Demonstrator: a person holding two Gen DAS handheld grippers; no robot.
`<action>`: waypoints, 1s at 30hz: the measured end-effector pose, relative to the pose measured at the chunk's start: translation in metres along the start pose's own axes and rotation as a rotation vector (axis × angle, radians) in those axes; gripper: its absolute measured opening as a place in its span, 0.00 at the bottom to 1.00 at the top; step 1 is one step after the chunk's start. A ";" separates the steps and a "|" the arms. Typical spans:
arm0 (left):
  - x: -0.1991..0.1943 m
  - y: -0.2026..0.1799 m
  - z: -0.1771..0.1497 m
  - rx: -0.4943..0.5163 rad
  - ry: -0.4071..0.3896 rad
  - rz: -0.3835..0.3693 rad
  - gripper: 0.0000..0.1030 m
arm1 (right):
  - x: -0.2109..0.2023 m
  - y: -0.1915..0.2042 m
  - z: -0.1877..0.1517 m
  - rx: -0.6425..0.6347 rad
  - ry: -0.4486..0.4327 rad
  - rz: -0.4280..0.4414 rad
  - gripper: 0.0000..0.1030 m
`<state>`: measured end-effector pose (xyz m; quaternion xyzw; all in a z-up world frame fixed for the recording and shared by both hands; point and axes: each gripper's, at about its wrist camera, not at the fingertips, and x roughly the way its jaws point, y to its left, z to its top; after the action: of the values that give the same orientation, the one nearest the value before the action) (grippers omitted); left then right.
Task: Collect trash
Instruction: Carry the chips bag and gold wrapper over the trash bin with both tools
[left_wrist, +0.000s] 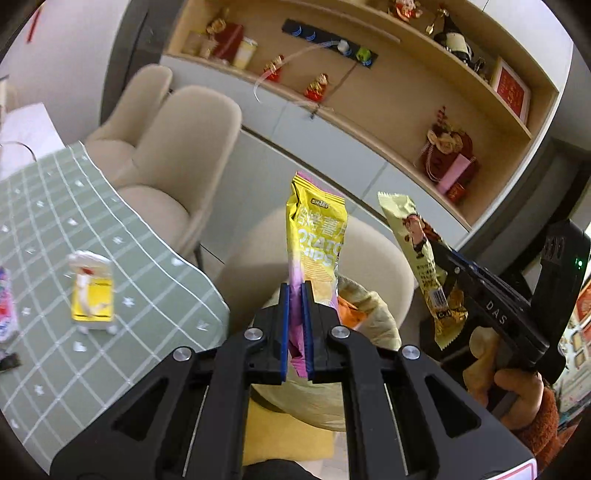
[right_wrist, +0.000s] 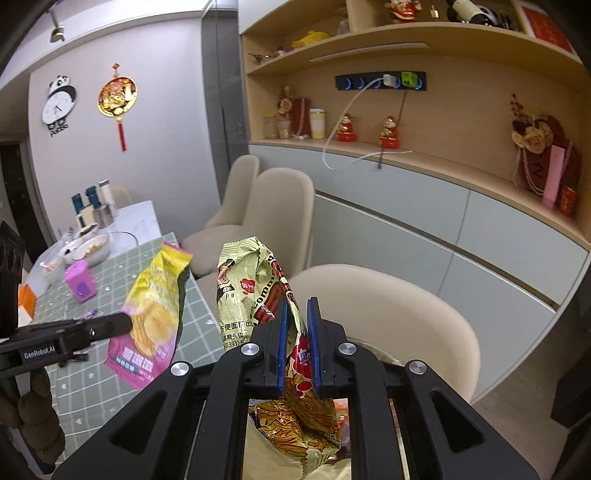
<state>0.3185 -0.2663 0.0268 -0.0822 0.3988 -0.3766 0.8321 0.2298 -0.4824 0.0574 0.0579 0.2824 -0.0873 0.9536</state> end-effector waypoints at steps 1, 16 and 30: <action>0.010 -0.001 -0.001 0.001 0.020 -0.012 0.06 | 0.002 -0.003 -0.001 0.002 0.004 -0.006 0.11; 0.125 -0.053 -0.010 0.064 0.215 -0.138 0.06 | 0.016 -0.066 -0.019 0.094 0.057 -0.081 0.11; 0.087 -0.028 -0.016 0.014 0.161 -0.035 0.33 | 0.044 -0.072 -0.040 0.094 0.133 -0.018 0.11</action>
<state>0.3256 -0.3433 -0.0242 -0.0527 0.4600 -0.3994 0.7912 0.2302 -0.5521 -0.0044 0.1058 0.3415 -0.1050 0.9280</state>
